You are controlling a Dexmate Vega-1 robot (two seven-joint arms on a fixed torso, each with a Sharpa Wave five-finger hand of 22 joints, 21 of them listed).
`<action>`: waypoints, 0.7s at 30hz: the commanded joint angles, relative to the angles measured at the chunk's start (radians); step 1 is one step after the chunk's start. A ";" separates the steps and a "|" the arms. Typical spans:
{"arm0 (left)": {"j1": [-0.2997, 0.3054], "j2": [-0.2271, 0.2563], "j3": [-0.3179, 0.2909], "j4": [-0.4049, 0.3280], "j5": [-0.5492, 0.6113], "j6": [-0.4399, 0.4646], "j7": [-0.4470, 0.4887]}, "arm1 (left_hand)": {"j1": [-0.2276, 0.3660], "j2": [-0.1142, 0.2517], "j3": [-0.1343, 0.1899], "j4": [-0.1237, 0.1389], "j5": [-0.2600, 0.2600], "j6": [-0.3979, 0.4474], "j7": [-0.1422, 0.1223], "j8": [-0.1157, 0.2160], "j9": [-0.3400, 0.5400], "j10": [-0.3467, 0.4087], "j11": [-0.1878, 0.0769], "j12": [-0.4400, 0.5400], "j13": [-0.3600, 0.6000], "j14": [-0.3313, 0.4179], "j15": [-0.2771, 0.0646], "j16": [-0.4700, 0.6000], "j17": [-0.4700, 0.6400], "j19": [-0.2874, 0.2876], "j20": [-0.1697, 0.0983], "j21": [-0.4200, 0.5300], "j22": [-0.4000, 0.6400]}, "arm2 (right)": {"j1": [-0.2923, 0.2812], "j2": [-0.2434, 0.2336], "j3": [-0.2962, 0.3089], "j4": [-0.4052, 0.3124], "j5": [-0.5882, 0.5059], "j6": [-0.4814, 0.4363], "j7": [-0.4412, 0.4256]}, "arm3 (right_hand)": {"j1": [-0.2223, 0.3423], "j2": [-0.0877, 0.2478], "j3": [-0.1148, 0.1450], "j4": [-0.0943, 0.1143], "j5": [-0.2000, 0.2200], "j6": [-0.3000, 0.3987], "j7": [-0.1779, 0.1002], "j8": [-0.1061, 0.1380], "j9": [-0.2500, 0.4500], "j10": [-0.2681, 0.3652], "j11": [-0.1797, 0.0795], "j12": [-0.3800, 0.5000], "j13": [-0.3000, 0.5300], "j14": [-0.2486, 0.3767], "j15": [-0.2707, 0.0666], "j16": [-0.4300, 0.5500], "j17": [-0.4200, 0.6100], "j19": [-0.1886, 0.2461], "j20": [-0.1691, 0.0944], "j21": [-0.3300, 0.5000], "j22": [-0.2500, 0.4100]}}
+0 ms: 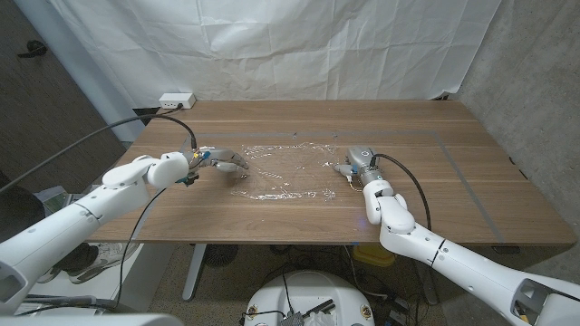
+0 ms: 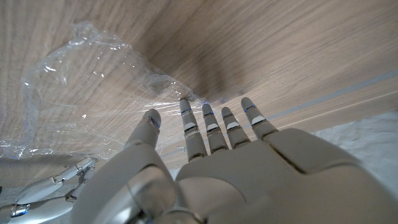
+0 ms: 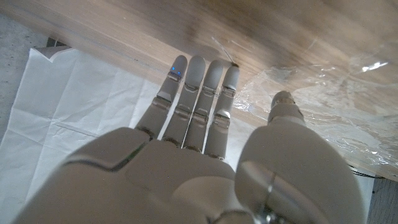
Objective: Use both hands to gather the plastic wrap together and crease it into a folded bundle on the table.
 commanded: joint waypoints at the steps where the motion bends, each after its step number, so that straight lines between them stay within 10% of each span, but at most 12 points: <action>1: -0.023 -0.017 0.012 0.028 0.004 -0.018 -0.008 | -0.001 -0.004 0.007 0.003 0.006 0.001 0.000 -0.003 0.005 0.005 0.001 -0.003 0.002 0.002 -0.034 0.000 0.002 0.005 -0.001 0.002 0.002 | -0.002 -0.004 -0.005 -0.016 0.017 0.023 0.020 | 0.008 0.003 -0.001 -0.003 0.005 0.008 -0.001 0.008 0.008 -0.001 -0.005 0.005 0.006 0.005 -0.100 0.007 0.003 0.005 0.002 0.002 0.000; 12: -0.020 -0.020 0.011 0.022 0.010 -0.008 -0.010 | -0.004 -0.003 0.008 0.004 0.006 0.000 -0.001 -0.004 0.005 0.007 -0.002 -0.005 0.002 0.003 -0.034 0.000 0.002 0.005 0.000 0.002 0.002 | 0.012 0.020 -0.009 -0.007 0.067 0.064 0.042 | 0.007 0.009 -0.009 0.000 0.007 0.012 -0.001 0.017 0.021 0.002 -0.010 0.014 0.006 0.000 -0.096 0.013 0.000 -0.004 0.006 0.000 -0.005; 21: -0.025 -0.025 0.015 0.026 0.013 -0.009 -0.011 | -0.006 -0.001 0.009 0.004 0.006 -0.008 -0.001 -0.008 0.005 0.005 -0.001 -0.008 0.002 0.002 -0.034 -0.001 0.002 0.005 0.000 0.002 0.002 | -0.002 0.030 0.018 -0.004 0.122 0.104 -0.012 | 0.252 0.082 0.064 -0.055 0.039 0.142 -0.017 0.081 0.035 0.100 -0.054 0.101 0.041 0.065 -0.124 0.064 -0.019 0.010 -0.020 0.017 -0.012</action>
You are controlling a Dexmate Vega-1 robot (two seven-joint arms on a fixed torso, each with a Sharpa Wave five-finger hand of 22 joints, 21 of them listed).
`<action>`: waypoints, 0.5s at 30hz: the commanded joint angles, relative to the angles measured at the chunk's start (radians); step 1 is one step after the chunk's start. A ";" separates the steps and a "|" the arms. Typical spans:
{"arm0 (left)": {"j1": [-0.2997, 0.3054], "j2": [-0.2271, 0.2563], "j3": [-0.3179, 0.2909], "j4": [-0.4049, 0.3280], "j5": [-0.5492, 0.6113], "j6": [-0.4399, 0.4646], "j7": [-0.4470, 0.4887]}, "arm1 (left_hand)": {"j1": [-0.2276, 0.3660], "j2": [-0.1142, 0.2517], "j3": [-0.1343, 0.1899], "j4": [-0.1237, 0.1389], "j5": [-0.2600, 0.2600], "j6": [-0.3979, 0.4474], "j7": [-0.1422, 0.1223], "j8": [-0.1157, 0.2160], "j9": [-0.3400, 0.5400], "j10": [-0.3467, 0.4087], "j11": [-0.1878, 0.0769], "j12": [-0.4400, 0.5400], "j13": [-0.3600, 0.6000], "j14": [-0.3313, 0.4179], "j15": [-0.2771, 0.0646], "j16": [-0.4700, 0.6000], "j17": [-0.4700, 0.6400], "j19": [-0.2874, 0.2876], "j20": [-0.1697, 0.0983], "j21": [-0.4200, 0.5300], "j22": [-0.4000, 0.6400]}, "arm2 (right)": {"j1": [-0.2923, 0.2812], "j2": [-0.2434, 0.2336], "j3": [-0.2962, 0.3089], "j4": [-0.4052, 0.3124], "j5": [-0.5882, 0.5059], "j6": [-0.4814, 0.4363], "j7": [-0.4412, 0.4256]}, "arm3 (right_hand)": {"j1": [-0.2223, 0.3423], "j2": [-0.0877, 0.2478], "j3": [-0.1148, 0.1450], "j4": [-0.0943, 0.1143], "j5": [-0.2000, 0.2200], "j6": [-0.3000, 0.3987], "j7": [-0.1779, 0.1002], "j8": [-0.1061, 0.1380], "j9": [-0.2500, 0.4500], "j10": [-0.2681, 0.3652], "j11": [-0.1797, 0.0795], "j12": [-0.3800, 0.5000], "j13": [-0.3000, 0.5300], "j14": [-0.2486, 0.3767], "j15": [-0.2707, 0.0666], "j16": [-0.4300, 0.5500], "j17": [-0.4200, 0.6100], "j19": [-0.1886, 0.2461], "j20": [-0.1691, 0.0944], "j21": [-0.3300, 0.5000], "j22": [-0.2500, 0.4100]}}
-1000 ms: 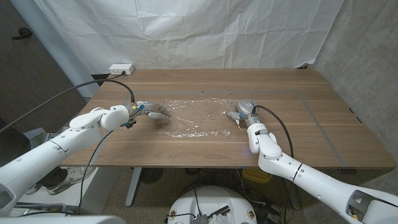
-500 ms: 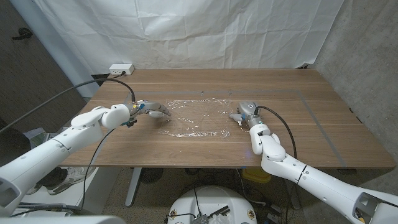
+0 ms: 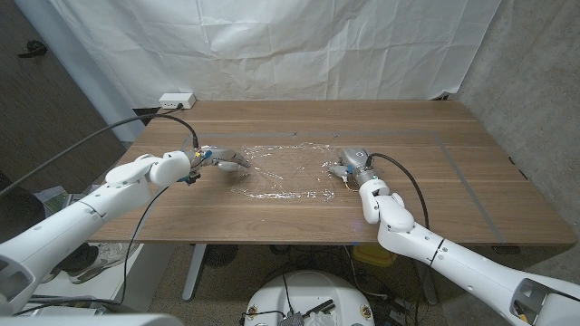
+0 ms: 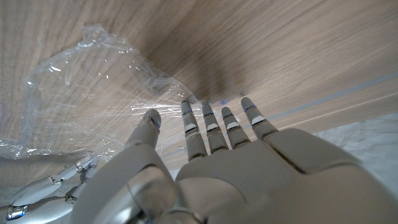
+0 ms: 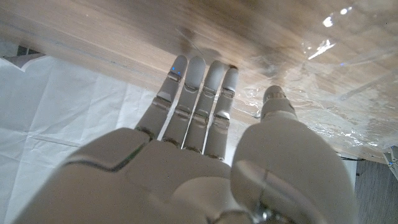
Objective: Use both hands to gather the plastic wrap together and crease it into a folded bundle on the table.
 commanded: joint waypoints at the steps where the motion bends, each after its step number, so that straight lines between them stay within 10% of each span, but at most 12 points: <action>1: -0.006 -0.008 0.005 0.006 0.004 -0.001 -0.003 | -0.006 0.000 0.007 0.001 0.006 -0.009 -0.001 -0.002 0.005 0.006 -0.002 -0.004 0.003 0.002 -0.032 -0.001 0.002 0.005 -0.001 0.002 0.001 | -0.011 0.015 0.022 0.006 0.061 0.048 -0.051 | 0.154 0.052 0.046 -0.013 0.015 0.089 -0.011 0.042 0.003 0.080 -0.019 0.056 0.017 0.053 -0.123 0.040 -0.002 0.017 -0.027 0.025 0.002; 15: 0.006 -0.006 0.000 -0.003 0.004 0.006 0.003 | -0.008 0.001 0.009 0.000 0.006 -0.014 -0.003 -0.003 0.005 0.004 -0.001 -0.007 0.003 0.000 -0.032 -0.002 0.002 0.003 -0.001 0.000 0.001 | -0.035 0.032 0.057 0.000 0.096 0.109 -0.184 | 0.217 0.065 0.037 0.006 -0.001 0.109 -0.005 0.063 0.010 0.109 -0.026 0.091 0.029 0.079 -0.133 0.085 0.022 0.024 -0.050 0.050 0.007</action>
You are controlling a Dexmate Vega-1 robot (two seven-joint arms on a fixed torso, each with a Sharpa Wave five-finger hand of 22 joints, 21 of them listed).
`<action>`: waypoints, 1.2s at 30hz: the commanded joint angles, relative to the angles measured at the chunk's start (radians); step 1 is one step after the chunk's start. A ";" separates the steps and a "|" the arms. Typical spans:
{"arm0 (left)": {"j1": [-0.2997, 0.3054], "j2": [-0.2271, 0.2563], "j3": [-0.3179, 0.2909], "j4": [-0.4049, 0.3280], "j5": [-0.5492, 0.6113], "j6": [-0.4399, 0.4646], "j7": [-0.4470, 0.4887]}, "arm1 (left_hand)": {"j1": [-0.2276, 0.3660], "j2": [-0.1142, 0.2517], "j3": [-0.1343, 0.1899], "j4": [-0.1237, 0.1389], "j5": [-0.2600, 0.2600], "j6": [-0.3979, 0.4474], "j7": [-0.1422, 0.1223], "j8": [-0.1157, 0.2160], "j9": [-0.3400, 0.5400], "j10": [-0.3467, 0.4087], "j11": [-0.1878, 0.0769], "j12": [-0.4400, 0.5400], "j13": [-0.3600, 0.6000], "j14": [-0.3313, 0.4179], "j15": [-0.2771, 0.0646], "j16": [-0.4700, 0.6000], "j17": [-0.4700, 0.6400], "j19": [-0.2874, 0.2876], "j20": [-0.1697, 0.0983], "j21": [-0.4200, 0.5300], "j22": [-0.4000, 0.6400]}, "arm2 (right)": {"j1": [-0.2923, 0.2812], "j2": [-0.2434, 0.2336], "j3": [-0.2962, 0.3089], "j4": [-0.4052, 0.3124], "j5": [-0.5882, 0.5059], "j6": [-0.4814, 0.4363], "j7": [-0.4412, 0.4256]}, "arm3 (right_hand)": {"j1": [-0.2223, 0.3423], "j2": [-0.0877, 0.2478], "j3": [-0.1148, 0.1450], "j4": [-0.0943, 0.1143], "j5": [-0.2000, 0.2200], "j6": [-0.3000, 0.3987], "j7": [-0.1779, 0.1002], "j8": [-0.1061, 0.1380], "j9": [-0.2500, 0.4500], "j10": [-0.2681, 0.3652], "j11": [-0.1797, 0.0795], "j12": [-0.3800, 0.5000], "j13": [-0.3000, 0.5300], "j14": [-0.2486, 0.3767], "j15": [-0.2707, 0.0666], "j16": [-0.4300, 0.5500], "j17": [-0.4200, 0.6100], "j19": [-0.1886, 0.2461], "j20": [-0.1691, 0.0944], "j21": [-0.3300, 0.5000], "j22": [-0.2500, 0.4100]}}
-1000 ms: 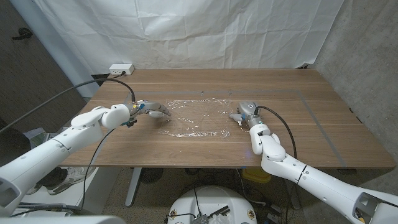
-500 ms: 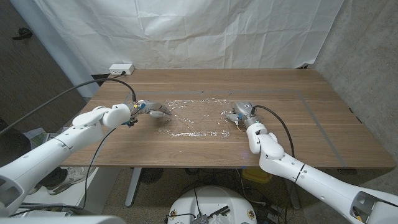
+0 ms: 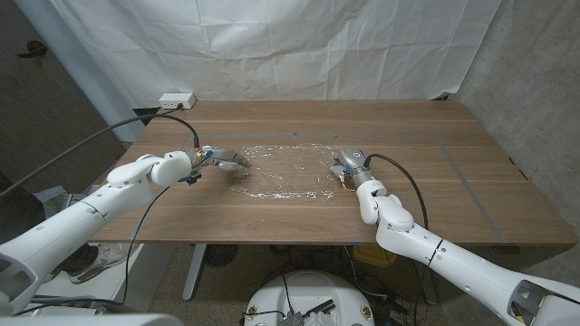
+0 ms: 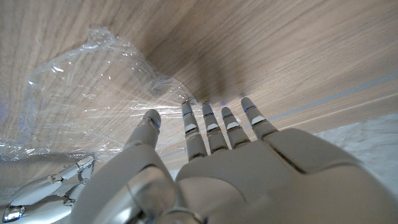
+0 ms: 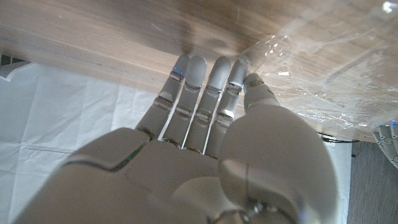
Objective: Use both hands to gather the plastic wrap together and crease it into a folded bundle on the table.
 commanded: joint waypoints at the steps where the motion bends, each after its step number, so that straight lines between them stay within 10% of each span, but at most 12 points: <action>1: 0.010 0.000 -0.002 -0.007 0.000 0.004 0.005 | -0.006 0.003 0.009 0.000 0.006 -0.005 -0.001 -0.001 0.005 0.004 -0.001 -0.004 0.003 0.000 -0.032 -0.002 0.002 0.003 -0.002 0.000 0.001 | -0.017 0.015 0.036 -0.009 0.048 0.070 -0.122 | 0.016 0.003 -0.003 0.009 -0.004 0.006 0.003 0.007 0.007 0.009 -0.002 0.009 0.006 0.008 -0.112 0.011 0.006 0.005 -0.009 0.014 0.004; 36: 0.079 0.035 -0.040 -0.050 -0.021 0.016 0.069 | -0.011 0.003 0.013 -0.002 0.007 -0.010 -0.004 -0.001 0.006 0.009 -0.003 -0.008 0.003 0.004 -0.035 -0.001 0.001 0.005 0.005 0.000 0.001 | 0.016 0.090 0.054 -0.102 0.128 0.161 -0.109 | 0.050 0.017 -0.031 0.029 -0.019 0.006 0.008 0.019 0.005 0.009 0.004 0.026 -0.008 0.012 -0.112 0.030 0.007 0.006 -0.007 0.056 0.008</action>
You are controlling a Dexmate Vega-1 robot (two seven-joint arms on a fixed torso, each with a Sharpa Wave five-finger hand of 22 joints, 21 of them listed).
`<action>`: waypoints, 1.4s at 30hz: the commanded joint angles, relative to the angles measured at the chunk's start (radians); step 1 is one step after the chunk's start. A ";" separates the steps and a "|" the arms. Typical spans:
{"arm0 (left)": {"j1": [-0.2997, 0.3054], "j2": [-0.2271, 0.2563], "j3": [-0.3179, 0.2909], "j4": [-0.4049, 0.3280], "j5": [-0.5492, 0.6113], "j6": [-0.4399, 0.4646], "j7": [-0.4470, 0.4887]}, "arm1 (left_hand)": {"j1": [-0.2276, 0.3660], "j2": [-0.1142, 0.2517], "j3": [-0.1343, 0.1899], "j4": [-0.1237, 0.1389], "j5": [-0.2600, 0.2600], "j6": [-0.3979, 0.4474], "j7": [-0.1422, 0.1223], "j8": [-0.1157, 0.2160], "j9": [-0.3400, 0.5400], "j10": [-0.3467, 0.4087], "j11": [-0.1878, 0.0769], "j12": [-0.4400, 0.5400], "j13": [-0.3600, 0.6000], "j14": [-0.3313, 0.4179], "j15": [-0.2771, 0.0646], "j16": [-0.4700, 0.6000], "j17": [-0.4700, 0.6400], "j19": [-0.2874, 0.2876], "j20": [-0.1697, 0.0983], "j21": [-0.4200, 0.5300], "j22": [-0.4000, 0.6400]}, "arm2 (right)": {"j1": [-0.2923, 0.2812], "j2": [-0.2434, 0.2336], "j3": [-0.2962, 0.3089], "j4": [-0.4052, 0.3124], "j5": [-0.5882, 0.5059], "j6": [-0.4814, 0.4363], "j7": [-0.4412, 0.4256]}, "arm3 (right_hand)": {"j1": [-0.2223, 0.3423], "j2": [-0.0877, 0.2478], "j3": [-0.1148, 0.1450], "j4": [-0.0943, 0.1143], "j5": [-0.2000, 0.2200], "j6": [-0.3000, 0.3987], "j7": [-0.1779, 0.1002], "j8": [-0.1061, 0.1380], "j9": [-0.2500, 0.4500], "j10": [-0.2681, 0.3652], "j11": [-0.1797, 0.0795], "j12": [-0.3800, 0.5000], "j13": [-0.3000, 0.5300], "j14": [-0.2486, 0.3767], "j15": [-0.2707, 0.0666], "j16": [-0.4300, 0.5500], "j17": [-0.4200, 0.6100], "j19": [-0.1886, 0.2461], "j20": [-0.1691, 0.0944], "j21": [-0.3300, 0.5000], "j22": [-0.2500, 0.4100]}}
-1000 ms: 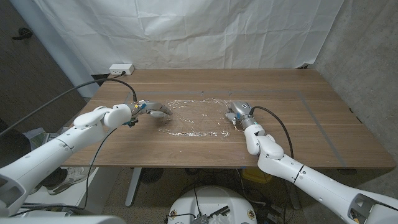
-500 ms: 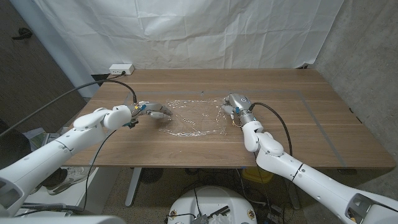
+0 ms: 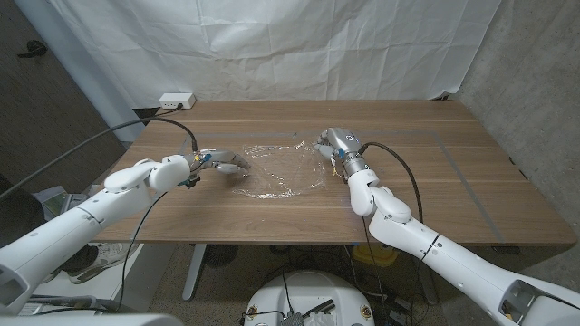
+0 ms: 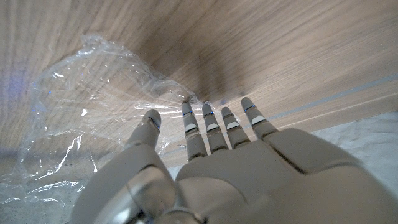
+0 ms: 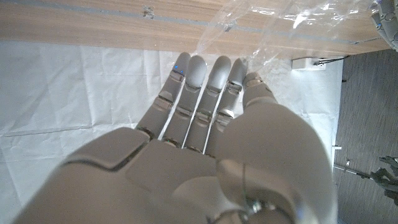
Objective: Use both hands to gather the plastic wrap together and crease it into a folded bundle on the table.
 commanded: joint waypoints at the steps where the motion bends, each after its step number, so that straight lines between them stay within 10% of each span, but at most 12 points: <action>1: 0.027 0.015 -0.016 -0.014 -0.015 -0.001 0.026 | -0.008 0.000 0.006 -0.001 0.007 0.000 0.000 0.004 0.003 0.009 -0.003 -0.005 0.004 0.006 -0.036 0.000 0.001 0.004 0.006 -0.001 0.002 | 0.022 0.037 -0.011 -0.025 0.027 0.013 0.045 | 0.013 -0.001 -0.005 0.003 -0.004 0.004 0.006 0.004 0.001 0.007 0.004 0.006 0.002 0.007 -0.110 0.009 0.002 0.001 -0.002 0.012 0.004; 14: 0.039 0.026 -0.024 -0.019 -0.033 0.002 0.030 | -0.011 0.000 0.008 -0.001 0.007 -0.017 0.002 0.000 0.003 0.009 -0.002 -0.007 0.004 0.013 -0.035 0.002 0.001 0.004 0.014 -0.001 0.002 | 0.080 0.082 -0.065 0.025 0.009 0.040 0.069 | 0.021 0.002 -0.014 0.007 -0.007 0.003 0.009 0.007 -0.001 0.007 0.004 0.012 -0.003 0.007 -0.109 0.012 0.002 -0.002 -0.001 0.026 0.003; 22: 0.041 0.030 -0.025 -0.018 -0.027 0.014 0.033 | -0.024 0.008 0.015 0.006 0.007 -0.059 0.095 -0.002 0.002 0.015 -0.003 -0.012 0.004 0.025 -0.035 0.004 0.003 0.003 0.015 -0.003 0.002 | 0.120 0.121 -0.092 0.072 0.004 0.055 0.072 | 0.025 0.004 -0.018 0.009 -0.008 0.002 0.008 0.009 -0.003 0.006 0.005 0.013 -0.009 0.007 -0.110 0.015 0.002 -0.004 0.000 0.035 0.003; 42: 0.012 0.012 -0.005 0.014 -0.008 0.015 0.014 | -0.040 0.007 0.013 0.013 0.006 -0.061 0.109 0.001 0.002 0.019 -0.006 -0.014 0.004 0.029 -0.035 0.004 0.005 -0.003 0.020 -0.005 0.003 | 0.182 0.176 -0.142 0.108 0.040 0.126 0.115 | 0.033 0.006 -0.025 0.013 -0.010 0.000 0.010 0.014 -0.005 0.004 0.008 0.022 -0.013 0.010 -0.111 0.017 0.004 -0.008 0.000 0.056 0.001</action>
